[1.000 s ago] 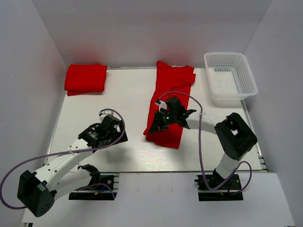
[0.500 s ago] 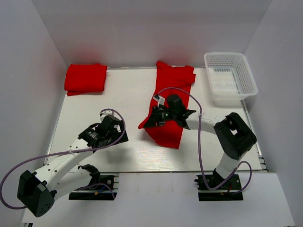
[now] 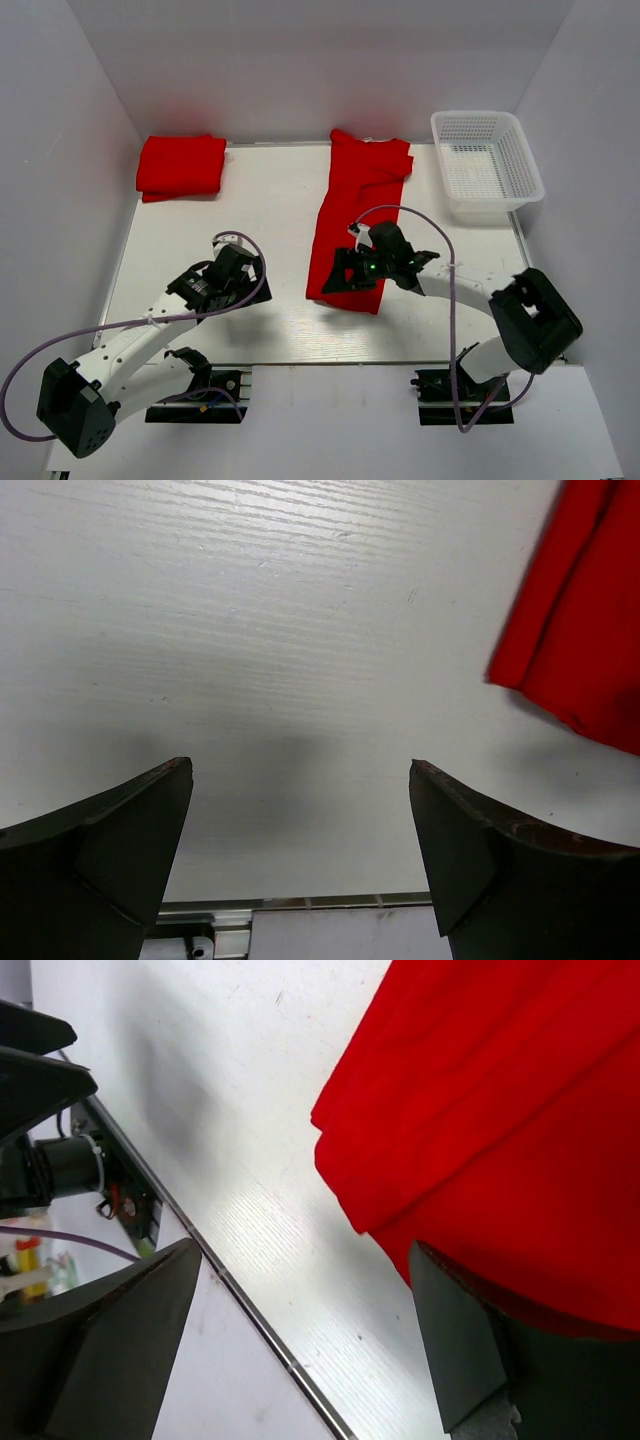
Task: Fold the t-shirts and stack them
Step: Rotate the tshirt 90 degrees, then grab the bottom of the folded rectangular tshirt with both arms
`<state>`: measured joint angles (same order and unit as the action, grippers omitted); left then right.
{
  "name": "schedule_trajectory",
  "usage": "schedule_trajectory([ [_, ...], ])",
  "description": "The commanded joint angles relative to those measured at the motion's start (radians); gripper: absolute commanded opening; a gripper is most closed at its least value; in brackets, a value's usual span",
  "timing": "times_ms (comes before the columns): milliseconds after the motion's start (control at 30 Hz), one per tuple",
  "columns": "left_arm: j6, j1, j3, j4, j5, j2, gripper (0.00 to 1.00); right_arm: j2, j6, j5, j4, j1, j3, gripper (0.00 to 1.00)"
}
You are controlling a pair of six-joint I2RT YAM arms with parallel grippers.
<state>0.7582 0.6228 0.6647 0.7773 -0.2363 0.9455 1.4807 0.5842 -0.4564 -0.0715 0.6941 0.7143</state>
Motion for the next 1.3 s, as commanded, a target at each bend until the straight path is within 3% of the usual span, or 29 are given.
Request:
schedule_trajectory([
  [0, -0.008, -0.005, -0.002, -0.042, 0.023, 0.003, 0.99, -0.077, -0.063, 0.114, 0.107, -0.004, -0.009, 0.9],
  [600, -0.017, -0.005, -0.011, -0.062, 0.032, 0.021, 0.99, 0.036, -0.04, -0.001, 0.058, 0.005, 0.053, 0.9],
  [800, -0.118, -0.005, -0.033, -0.255, 0.15, 0.071, 0.99, -0.048, -0.079, 0.082, 0.183, 0.004, 0.05, 0.9],
  [967, -0.242, 0.009, 0.015, -0.447, 0.232, 0.251, 0.99, -0.186, -0.069, 0.218, 0.295, -0.004, -0.001, 0.9],
  [1133, -0.298, 0.018, 0.148, -0.466, 0.256, 0.539, 0.84, -0.278, -0.015, 0.409, 0.447, -0.01, -0.038, 0.9],
  [1267, -0.333, 0.037, 0.191, -0.457, 0.256, 0.618, 0.78, -0.289, 0.034, 0.443, 0.469, -0.016, -0.076, 0.9],
])
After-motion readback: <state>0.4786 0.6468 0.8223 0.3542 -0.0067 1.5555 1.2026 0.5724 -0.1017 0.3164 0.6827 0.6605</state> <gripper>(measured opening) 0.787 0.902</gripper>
